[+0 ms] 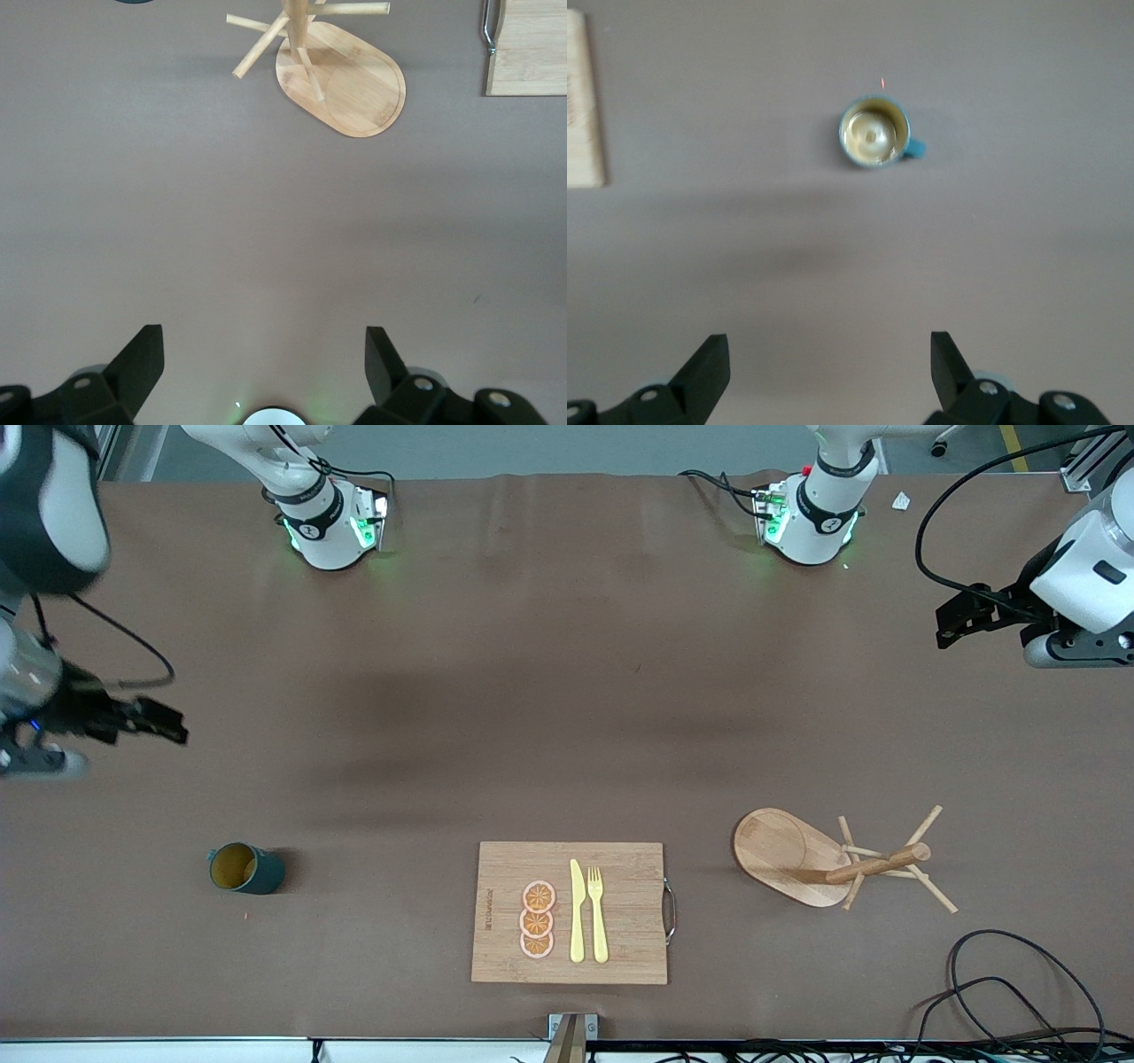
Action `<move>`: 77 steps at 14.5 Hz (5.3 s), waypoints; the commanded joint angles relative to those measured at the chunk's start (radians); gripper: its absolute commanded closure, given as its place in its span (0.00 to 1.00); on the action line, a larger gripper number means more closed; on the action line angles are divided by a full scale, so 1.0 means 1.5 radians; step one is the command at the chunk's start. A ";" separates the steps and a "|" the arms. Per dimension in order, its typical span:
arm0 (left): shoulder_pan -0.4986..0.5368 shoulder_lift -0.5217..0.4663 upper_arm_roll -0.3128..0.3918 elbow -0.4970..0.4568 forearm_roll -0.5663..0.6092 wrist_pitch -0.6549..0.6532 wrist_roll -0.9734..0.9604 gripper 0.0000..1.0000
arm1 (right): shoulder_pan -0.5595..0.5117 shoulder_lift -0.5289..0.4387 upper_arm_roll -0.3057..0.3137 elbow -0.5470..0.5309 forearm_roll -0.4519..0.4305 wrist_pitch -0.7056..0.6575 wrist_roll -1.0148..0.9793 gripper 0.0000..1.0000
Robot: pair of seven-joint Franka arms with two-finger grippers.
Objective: Pass cup and hang on rack
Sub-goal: 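Reach the right gripper down to the teal mug rim, then close the right gripper on the teal mug rim, then lift and carry the mug with the right gripper toward the table middle, then set the mug down and withdraw the right gripper while the left gripper approaches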
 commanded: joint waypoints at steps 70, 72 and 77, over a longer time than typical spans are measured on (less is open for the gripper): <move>-0.139 0.139 -0.103 0.126 0.007 0.004 -0.469 0.00 | 0.029 0.207 0.007 0.393 -0.035 -0.028 0.080 0.00; -0.198 0.170 -0.102 0.129 0.011 0.064 -0.612 0.00 | -0.008 0.151 0.009 0.376 -0.033 -0.090 0.064 0.00; -0.321 0.265 -0.100 0.130 0.175 0.110 -0.774 0.00 | -0.033 -0.083 0.005 0.080 -0.008 0.011 0.027 0.00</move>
